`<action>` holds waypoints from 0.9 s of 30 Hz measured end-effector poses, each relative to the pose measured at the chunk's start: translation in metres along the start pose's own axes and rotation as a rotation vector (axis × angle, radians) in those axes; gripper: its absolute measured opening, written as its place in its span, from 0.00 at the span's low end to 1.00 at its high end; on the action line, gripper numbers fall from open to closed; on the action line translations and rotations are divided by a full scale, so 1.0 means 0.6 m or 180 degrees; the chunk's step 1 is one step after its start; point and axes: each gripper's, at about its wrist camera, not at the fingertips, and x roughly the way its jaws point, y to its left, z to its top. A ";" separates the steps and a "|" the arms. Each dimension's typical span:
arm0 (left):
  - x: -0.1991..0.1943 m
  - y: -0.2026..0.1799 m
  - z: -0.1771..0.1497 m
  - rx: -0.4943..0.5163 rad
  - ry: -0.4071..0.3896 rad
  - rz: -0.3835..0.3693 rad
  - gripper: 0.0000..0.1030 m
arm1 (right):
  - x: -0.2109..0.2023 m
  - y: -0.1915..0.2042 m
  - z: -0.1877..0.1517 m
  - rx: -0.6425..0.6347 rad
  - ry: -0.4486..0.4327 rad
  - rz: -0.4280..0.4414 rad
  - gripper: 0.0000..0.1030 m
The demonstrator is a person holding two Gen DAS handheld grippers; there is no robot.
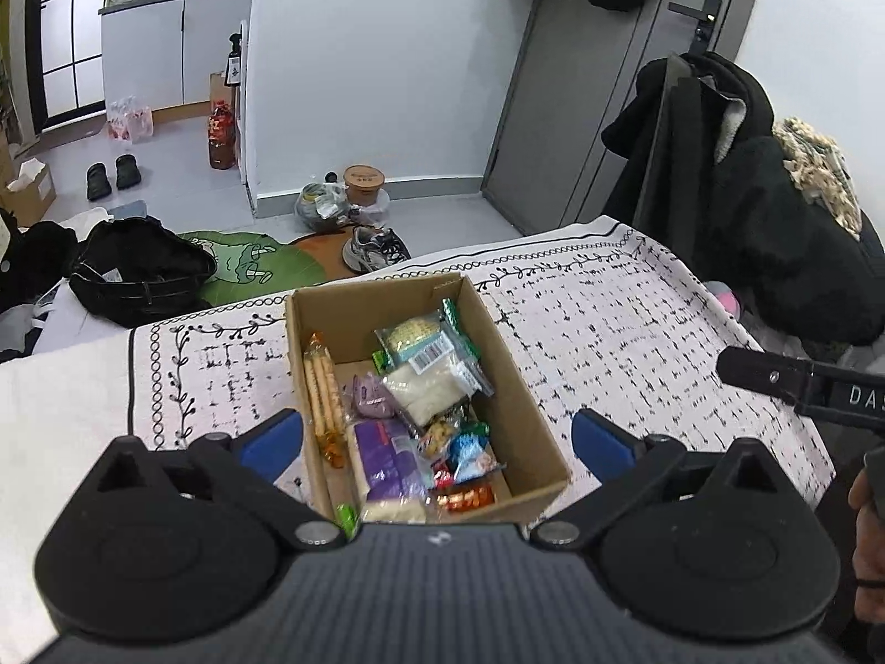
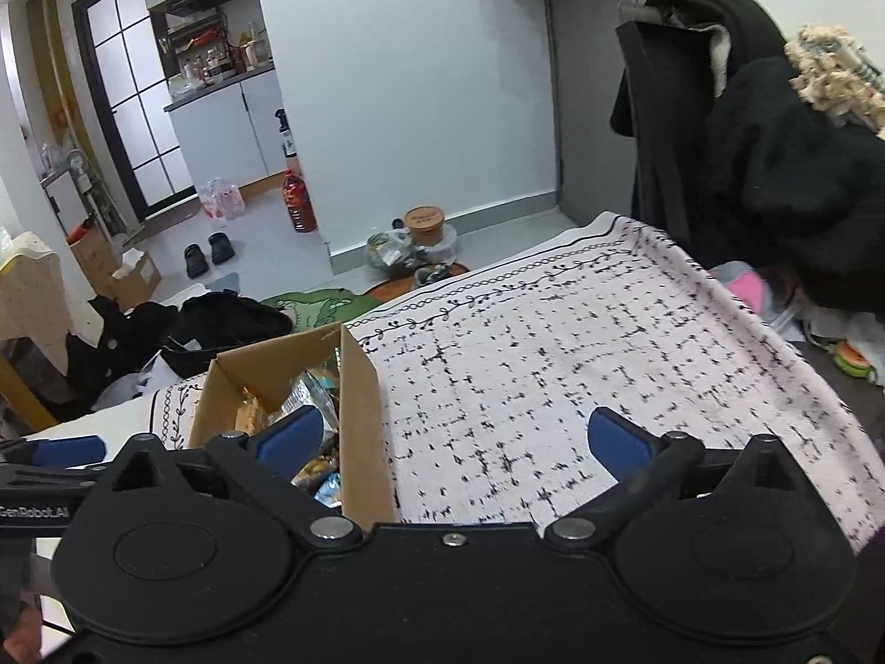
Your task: Organize snacks
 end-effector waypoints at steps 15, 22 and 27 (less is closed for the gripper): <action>-0.086 0.017 -0.037 0.0182 -0.0082 0.0047 1.00 | -0.085 -0.005 -0.037 -0.0062 -0.0101 0.0001 1.00; -0.115 0.010 -0.063 0.0297 -0.0023 0.0002 1.00 | -0.123 -0.008 -0.068 -0.0132 -0.0144 -0.0082 1.00; -0.126 0.002 -0.079 0.0315 -0.0014 -0.0030 1.00 | -0.138 -0.006 -0.083 -0.0193 -0.0163 -0.0166 1.00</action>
